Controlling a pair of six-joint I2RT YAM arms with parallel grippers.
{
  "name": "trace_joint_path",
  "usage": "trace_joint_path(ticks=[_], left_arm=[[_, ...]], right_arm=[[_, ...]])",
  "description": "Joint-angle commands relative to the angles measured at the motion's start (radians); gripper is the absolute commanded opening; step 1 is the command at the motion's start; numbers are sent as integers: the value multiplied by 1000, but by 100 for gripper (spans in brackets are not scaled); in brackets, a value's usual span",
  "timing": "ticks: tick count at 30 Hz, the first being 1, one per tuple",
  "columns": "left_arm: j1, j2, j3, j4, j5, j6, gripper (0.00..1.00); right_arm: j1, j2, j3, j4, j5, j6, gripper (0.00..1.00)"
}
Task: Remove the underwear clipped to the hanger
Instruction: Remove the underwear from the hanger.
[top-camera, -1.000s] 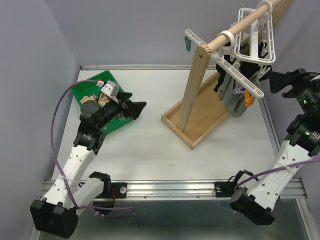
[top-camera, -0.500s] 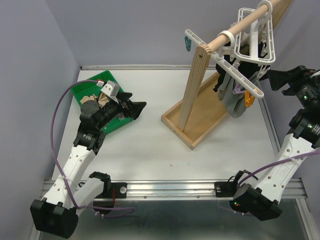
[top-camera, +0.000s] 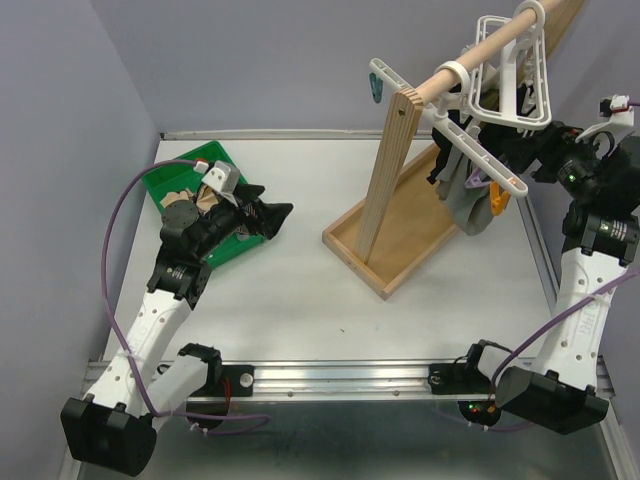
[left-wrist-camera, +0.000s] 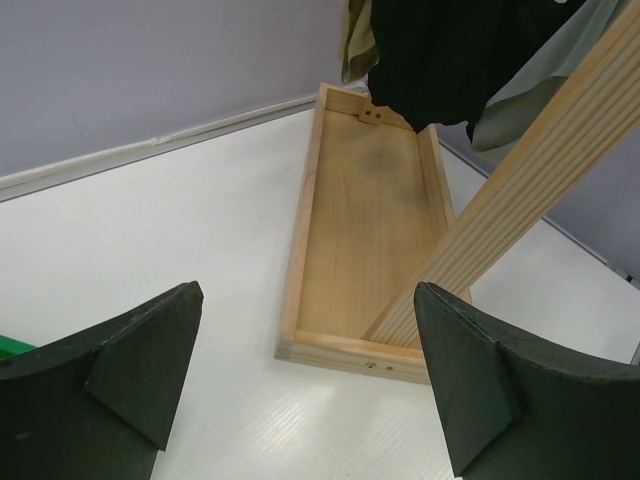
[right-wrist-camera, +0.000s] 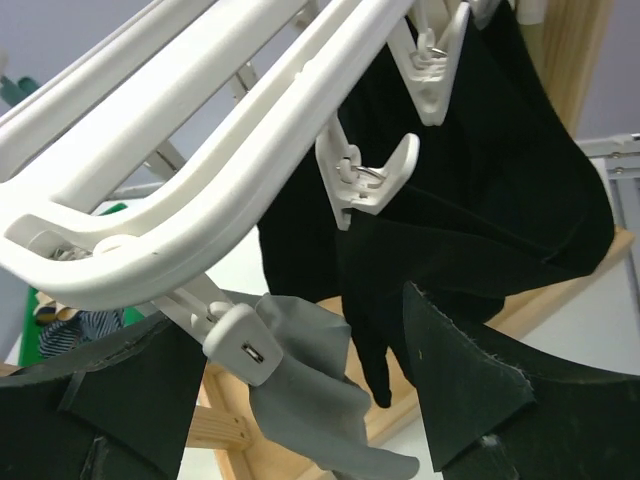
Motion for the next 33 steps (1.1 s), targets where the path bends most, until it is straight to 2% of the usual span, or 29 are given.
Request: trace_joint_path(ticks=[1,13,24,33], left_arm=[[-2,6,3,32,5,10,99],[-2,0,0,34,2,10,99],[-4,1,0,34,2,12,99],[-4,6,0,32,5,12,99]], right_arm=[[0,-19,87,9,66,-47,80],[0,-16,138,18,125,-90,76],[1,-11,146,32,151,-96,66],[0,-16,173,35,175,-125,64]])
